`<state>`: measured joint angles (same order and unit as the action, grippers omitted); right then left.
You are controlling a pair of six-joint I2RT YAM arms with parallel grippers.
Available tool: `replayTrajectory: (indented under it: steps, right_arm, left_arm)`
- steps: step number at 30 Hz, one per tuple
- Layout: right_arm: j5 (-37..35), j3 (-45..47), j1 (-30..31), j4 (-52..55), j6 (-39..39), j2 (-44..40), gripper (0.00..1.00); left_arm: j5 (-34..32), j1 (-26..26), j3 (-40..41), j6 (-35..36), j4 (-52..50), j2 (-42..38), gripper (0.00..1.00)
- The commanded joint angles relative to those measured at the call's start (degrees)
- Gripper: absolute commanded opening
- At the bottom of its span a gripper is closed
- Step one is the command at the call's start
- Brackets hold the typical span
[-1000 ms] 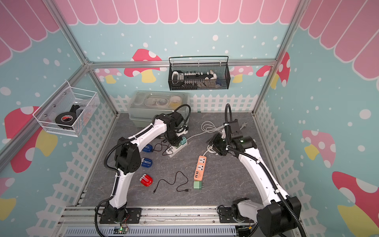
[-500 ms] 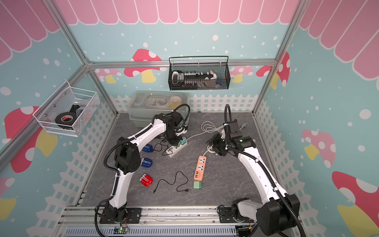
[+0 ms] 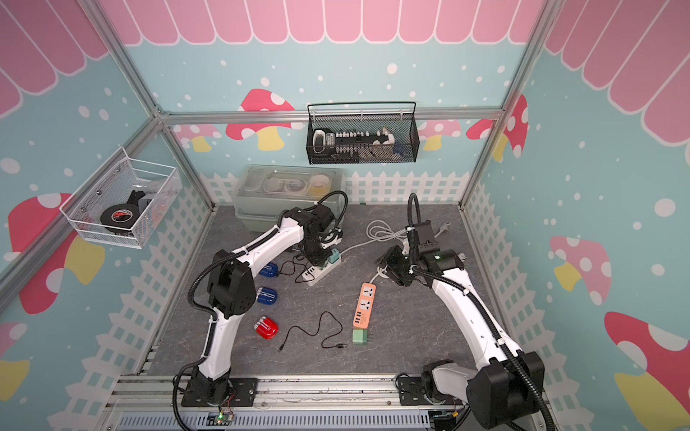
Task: Charge the electric shaver
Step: Insert the plug into the socket.
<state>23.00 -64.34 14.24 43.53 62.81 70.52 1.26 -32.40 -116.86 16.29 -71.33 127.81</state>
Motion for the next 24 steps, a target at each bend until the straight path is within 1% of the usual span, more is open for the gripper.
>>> replayTrajectory:
  steps: [1, 13, 19, 24]
  right_arm:
    - [0.66, 0.53, -0.15, -0.98, 0.4, -0.55, 0.53]
    - [1.48, -0.04, -0.25, -1.32, -0.29, 0.71, 0.53]
    - [1.71, -0.18, -0.35, -1.44, -0.32, 0.96, 0.52]
    - [1.85, 0.34, -0.44, -1.37, -0.23, 0.66, 0.52]
  left_arm:
    - [-0.04, -0.53, 2.24, 0.32, -3.0, 0.18, 0.0]
    - [-0.26, -0.31, 1.9, -0.79, -3.86, -2.3, 0.0]
    - [-0.81, -0.62, 1.6, -0.64, -3.83, 0.45, 0.0]
    - [-2.3, -0.33, -2.8, -0.69, -3.73, 4.18, 0.0]
